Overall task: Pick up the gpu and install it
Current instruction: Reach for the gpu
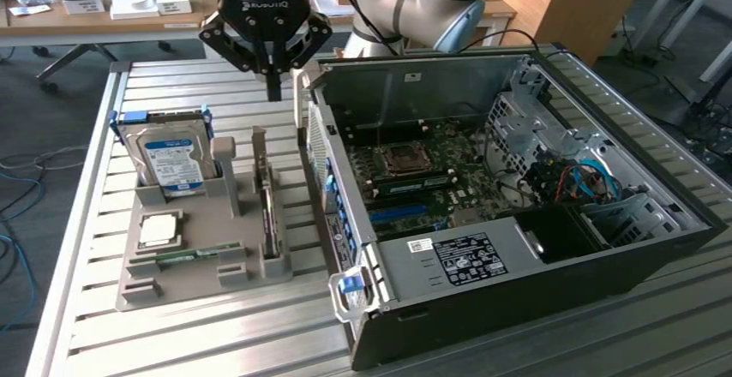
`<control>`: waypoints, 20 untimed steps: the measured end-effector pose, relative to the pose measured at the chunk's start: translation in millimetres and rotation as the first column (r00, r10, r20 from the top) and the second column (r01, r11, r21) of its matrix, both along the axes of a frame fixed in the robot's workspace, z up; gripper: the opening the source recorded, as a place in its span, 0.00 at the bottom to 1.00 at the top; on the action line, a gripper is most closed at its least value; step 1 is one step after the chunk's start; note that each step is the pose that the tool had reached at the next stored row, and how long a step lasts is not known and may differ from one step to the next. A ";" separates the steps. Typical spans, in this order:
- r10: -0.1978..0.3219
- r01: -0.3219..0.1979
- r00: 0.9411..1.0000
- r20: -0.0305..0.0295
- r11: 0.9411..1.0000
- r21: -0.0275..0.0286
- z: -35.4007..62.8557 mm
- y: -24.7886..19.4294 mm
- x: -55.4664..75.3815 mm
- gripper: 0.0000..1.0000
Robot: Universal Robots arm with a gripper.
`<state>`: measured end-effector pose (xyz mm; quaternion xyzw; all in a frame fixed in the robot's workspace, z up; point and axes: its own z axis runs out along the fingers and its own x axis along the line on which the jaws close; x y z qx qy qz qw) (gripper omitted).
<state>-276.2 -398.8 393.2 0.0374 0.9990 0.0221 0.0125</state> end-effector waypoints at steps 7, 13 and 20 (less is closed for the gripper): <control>0.000 0.000 1.000 0.000 1.000 0.000 0.0 0.0 -4.9 0.11; 0.000 0.000 1.000 0.000 1.000 0.000 0.0 0.0 -9.6 0.11; 0.000 0.000 1.000 0.000 1.000 0.000 0.0 0.0 -18.1 0.11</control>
